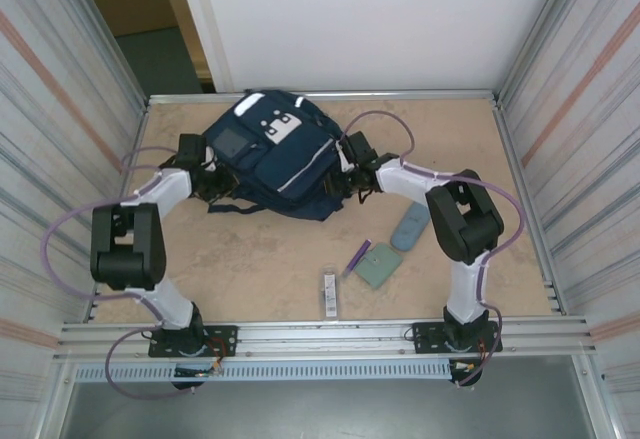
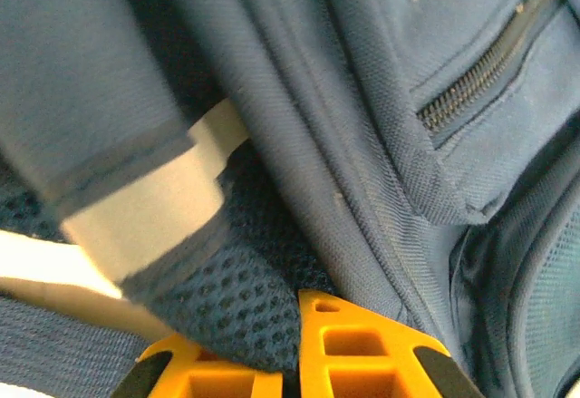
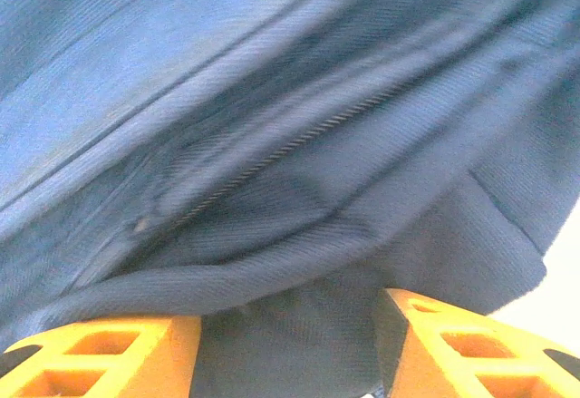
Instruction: Pack the student bag
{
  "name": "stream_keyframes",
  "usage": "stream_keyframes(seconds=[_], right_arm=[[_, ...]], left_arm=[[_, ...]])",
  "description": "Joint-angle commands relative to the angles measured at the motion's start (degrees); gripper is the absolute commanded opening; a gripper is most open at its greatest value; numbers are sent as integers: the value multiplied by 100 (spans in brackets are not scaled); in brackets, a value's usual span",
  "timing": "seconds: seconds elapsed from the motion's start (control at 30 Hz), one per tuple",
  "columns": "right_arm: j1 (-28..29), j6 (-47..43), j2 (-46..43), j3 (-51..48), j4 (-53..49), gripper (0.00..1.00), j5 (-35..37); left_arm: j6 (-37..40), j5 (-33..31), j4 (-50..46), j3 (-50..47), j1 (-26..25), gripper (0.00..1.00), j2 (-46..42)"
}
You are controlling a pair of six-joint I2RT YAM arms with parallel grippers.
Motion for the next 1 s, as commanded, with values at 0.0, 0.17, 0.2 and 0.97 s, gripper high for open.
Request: stream_keyframes(seconds=[0.0, 0.17, 0.2, 0.97], right_arm=[[-359, 320, 412, 276, 163, 54, -181], [-522, 548, 79, 166, 128, 55, -316], [-479, 483, -60, 96, 58, 56, -269], [2763, 1085, -34, -88, 525, 59, 599]], left_arm=[[-530, -180, -123, -517, -280, 1, -678], [-1166, -401, -55, -1125, -292, 7, -1283], [-1178, -385, -74, -1165, -259, 9, -1342], [-1206, 62, 472, -1188, 272, 1, -808]])
